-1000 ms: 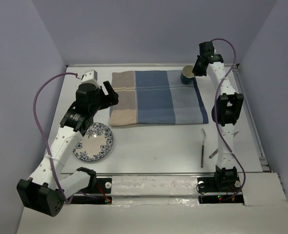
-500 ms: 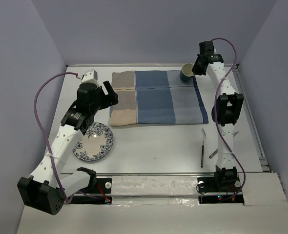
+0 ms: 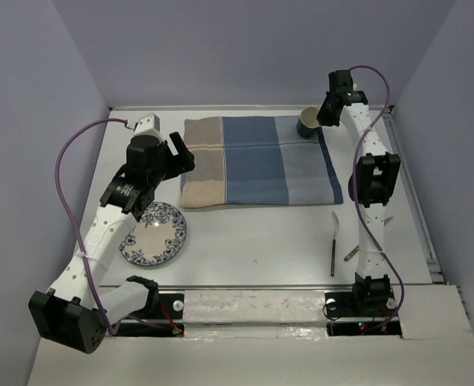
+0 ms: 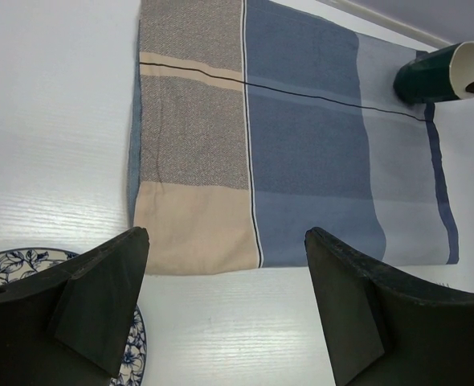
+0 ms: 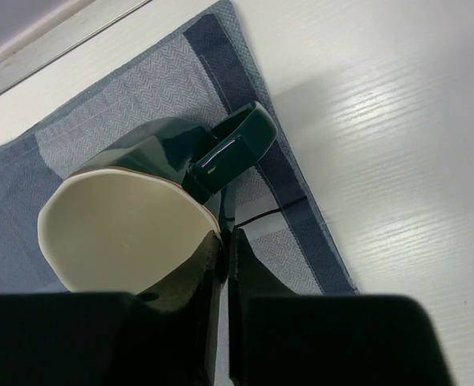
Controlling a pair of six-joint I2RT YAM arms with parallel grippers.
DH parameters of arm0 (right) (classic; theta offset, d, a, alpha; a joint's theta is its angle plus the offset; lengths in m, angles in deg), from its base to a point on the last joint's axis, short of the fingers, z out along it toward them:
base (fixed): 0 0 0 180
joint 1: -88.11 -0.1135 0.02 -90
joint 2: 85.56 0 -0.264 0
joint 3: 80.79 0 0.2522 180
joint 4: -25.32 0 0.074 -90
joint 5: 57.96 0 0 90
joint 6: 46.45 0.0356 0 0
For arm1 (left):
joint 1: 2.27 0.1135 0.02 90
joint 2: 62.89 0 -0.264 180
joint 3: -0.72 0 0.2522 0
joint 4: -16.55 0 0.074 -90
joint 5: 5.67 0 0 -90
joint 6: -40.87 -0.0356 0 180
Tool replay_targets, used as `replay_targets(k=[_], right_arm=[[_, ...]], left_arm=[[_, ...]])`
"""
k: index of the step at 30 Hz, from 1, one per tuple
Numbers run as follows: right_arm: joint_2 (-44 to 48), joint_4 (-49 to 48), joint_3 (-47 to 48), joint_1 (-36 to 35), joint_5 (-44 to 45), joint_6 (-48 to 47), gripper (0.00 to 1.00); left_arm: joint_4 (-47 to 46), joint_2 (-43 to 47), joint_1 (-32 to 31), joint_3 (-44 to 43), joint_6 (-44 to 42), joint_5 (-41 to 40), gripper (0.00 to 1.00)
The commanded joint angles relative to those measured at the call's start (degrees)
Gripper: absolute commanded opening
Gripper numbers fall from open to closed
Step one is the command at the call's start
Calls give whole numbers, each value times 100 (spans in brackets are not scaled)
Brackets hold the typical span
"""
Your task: Set the dinner table for one person
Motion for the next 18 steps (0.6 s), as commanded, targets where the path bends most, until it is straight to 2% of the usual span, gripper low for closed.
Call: replay_targets(k=[1,3,4,7,13,16,17,18], right_arm=[[104,-456,258,36,36,202,26],[96,-456,346,36,1,202,41],[113,-491,381,36,1,202,54],[166,-553,565,88,-104,141,68],[683,-851,382,89,-657,0,70],[1447,-1281,-634,-86,-1403,18,71],[2015,-1517,-1560,-339,-1675,18,71],[2307,-1964,-2031,-490,-1791,114,71]], left_arm=[[-40,61,-42,-288,102,47,89],[-48,87,-42,-218,172,73,89],[-49,114,-42,-200,181,65,89],[-14,105,-42,-182,138,12,89],[13,17,-42,-419,120,12,89],[74,9,-42,-735,102,-102,89],[135,0,-42,-945,76,-163,89],[171,-27,-42,-1052,85,-181,89]])
